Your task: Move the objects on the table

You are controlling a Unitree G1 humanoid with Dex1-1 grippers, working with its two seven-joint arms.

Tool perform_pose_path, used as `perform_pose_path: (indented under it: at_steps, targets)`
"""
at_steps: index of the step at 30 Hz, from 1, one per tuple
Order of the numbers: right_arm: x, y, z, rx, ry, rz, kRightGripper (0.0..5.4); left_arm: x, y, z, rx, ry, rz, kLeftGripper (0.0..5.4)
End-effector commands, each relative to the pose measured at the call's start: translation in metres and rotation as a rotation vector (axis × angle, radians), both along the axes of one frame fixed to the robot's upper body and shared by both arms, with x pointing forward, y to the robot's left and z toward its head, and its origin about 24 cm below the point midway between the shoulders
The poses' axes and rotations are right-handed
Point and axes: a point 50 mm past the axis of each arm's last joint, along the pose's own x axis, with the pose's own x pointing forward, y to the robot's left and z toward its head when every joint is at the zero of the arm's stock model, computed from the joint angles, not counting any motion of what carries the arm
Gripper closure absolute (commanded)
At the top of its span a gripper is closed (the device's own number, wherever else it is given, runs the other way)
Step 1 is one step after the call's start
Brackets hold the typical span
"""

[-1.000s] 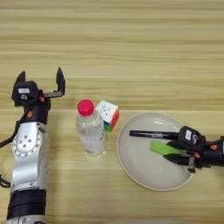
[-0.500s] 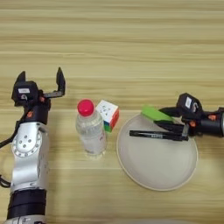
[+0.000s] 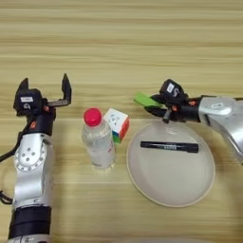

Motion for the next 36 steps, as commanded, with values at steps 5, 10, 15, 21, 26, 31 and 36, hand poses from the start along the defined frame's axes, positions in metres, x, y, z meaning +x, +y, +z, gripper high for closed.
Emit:
perform_pose_path:
  at_steps: [5,10,15,21,26,31,36]
  targets:
    - [0.022,0.024,-0.021,-0.017,-0.001,-0.035,4.02,-0.003,-0.002,0.001,-0.009,-0.012,0.004,0.0]
    - [0.025,0.03,-0.039,-0.042,0.03,-0.046,4.02,-0.003,-0.003,0.001,-0.012,-0.014,0.004,0.0]
    - [0.026,0.031,-0.049,-0.055,0.049,-0.046,4.02,-0.003,-0.002,0.001,-0.014,-0.016,0.005,0.0]
    - [0.026,0.035,-0.04,-0.02,0.031,-0.031,3.17,-0.003,-0.002,0.001,-0.015,-0.016,0.006,0.0]
    - [0.025,0.037,-0.03,0.01,0.005,-0.023,2.52,-0.003,-0.002,0.001,-0.016,-0.014,0.006,0.0]
    - [0.023,0.033,-0.017,0.041,-0.027,-0.022,1.82,-0.003,-0.002,0.001,-0.018,-0.014,0.006,0.0]
    - [0.016,0.016,0.006,0.063,-0.085,-0.012,1.21,-0.002,-0.003,0.001,-0.019,-0.014,0.005,0.0]
